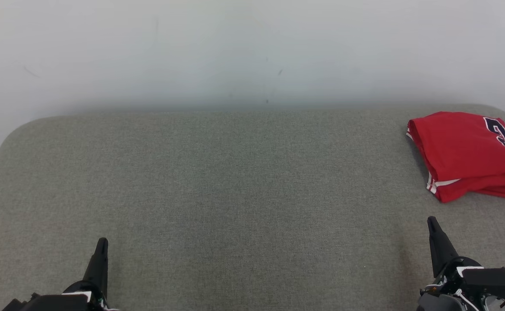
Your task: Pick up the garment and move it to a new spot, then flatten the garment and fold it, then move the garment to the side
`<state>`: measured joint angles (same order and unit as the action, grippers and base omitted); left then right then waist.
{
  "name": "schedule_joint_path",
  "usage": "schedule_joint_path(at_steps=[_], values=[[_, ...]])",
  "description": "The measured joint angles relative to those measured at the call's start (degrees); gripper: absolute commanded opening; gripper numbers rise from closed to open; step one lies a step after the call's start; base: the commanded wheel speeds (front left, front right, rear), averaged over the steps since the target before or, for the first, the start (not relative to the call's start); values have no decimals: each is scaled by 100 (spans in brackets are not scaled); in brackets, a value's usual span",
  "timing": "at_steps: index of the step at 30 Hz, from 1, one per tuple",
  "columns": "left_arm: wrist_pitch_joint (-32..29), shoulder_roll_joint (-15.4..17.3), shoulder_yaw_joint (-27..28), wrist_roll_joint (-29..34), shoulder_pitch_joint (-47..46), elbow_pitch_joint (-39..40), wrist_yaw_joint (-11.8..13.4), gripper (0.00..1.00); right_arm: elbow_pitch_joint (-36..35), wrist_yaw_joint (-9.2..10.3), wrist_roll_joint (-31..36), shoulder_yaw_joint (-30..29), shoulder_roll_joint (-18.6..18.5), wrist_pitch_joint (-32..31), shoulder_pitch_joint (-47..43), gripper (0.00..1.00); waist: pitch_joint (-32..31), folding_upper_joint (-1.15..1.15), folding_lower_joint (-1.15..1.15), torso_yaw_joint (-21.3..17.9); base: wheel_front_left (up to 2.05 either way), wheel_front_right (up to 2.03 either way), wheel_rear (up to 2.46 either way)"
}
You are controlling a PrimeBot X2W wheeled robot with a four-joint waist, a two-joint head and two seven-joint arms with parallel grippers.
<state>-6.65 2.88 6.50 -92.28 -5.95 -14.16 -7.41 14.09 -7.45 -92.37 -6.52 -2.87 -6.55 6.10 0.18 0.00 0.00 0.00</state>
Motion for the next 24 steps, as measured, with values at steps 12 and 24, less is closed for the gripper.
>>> schedule_joint_path(at_steps=[12, 24], values=[[0, 0, -1, 0, -1, 0, 0, 0, 0, 0, 0, 0, 0, 0, 1, 0, 0, 0, 0, 0, 0, 0, 0], [0, 0, -2, 0, -1, 0, 0, 0, -1, 0, 0, 0, 0, 0, 1, 0, 0, 0, 0, 0, 0, 0, 0]])
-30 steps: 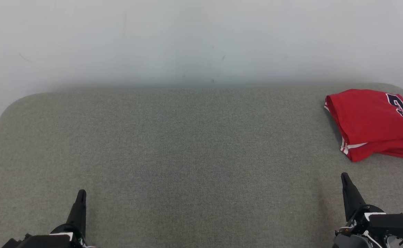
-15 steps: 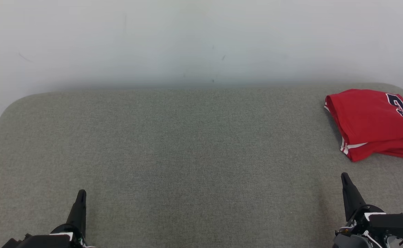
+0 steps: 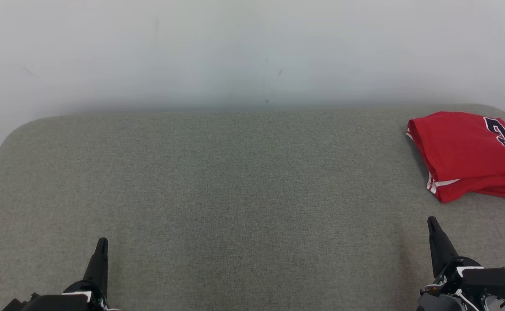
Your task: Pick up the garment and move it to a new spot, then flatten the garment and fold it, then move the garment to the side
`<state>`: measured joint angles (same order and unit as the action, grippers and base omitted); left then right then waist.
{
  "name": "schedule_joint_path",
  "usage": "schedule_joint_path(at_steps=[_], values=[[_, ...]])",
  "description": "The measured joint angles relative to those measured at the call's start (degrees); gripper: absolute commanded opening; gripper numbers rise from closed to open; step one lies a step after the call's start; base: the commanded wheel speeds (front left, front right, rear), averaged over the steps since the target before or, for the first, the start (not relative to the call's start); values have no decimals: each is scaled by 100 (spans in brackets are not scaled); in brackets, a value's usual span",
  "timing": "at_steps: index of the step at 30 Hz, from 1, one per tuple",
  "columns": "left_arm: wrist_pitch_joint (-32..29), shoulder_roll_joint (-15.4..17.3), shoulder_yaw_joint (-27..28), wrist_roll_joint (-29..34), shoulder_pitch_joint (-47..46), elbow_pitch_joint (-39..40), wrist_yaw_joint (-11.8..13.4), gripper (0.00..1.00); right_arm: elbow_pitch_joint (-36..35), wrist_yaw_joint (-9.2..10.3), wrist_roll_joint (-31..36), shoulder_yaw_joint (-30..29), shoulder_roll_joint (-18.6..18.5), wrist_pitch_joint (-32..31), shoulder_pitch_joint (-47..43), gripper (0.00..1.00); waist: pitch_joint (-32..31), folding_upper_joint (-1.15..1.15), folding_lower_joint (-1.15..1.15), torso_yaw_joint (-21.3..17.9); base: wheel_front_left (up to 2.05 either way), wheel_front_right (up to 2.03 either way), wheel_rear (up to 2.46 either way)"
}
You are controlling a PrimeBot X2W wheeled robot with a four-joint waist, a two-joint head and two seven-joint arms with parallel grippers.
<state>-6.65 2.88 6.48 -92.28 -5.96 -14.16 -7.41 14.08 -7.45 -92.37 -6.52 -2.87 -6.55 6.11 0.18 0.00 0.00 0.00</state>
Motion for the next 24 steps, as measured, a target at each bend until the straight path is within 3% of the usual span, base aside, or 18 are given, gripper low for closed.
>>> schedule_joint_path(at_steps=[24], values=[[0, 0, 2, 0, 0, 1, 0, 0, 0, 0, 0, 0, 0, 0, 0, 0, 0, 0, 0, 0, 0, 0, 0]])
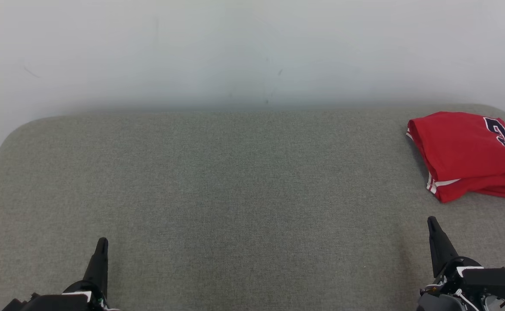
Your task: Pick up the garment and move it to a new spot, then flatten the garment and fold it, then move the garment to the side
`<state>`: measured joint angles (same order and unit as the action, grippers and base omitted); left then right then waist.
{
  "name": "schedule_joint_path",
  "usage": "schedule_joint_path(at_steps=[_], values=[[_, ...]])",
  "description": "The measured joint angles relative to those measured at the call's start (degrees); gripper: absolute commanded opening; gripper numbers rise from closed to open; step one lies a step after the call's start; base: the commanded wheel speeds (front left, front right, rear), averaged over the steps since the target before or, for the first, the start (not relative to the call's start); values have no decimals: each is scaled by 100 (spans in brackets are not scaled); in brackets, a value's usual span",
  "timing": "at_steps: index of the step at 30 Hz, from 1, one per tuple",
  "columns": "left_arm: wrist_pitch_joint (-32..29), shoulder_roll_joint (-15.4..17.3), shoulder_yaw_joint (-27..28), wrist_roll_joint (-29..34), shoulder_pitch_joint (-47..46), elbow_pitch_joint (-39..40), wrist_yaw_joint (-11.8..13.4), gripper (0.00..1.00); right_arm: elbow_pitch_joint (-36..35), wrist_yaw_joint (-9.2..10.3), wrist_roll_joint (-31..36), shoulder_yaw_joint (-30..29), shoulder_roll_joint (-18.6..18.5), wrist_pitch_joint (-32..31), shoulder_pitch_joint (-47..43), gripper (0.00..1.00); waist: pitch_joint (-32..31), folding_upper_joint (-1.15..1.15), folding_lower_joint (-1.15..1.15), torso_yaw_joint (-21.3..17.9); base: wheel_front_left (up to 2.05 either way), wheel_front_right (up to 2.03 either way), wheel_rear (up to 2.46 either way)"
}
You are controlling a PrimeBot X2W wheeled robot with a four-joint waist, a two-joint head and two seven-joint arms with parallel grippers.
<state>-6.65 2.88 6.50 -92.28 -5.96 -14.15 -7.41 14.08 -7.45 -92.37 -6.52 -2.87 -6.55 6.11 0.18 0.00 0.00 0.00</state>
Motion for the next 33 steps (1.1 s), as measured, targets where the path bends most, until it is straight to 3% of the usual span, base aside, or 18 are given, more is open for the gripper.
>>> schedule_joint_path(at_steps=[33], values=[[0, -1, -1, 0, -1, 0, 0, 0, 0, 0, 0, 0, 0, 0, 1, 0, 0, 0, 0, 0, 0, 0, 0]])
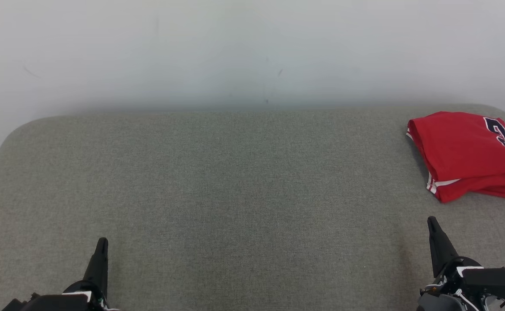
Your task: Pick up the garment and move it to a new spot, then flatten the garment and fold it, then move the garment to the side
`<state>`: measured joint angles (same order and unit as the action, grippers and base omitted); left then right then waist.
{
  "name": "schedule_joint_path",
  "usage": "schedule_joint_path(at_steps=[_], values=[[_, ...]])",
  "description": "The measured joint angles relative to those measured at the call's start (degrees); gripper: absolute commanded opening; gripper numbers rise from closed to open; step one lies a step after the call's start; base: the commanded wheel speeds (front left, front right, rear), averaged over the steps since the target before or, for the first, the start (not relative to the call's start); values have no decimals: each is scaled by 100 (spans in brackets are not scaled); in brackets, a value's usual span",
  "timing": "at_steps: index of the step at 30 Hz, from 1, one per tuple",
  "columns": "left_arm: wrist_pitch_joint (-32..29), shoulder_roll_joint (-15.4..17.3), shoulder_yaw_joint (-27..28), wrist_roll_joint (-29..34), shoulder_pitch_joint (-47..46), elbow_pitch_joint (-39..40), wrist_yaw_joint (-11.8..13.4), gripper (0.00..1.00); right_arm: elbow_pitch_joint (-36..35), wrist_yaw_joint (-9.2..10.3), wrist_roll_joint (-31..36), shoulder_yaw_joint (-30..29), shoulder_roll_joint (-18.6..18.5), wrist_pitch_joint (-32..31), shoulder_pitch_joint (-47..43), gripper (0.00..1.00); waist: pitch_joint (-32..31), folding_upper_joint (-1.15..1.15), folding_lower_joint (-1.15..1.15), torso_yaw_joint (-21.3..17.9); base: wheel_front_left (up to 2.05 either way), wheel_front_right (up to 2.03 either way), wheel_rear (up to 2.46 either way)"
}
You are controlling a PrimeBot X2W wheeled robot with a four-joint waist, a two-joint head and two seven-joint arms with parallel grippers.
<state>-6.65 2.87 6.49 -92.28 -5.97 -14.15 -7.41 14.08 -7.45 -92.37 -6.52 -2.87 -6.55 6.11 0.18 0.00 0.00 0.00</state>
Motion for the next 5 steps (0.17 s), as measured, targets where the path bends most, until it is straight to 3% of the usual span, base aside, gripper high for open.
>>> schedule_joint_path(at_steps=[5], values=[[0, 0, 1, 0, 0, 0, 0, 0, 0, 0, 0, 0, 0, 0, 0, 0, 0, 0, 0, 0, 0, 0, 0]])
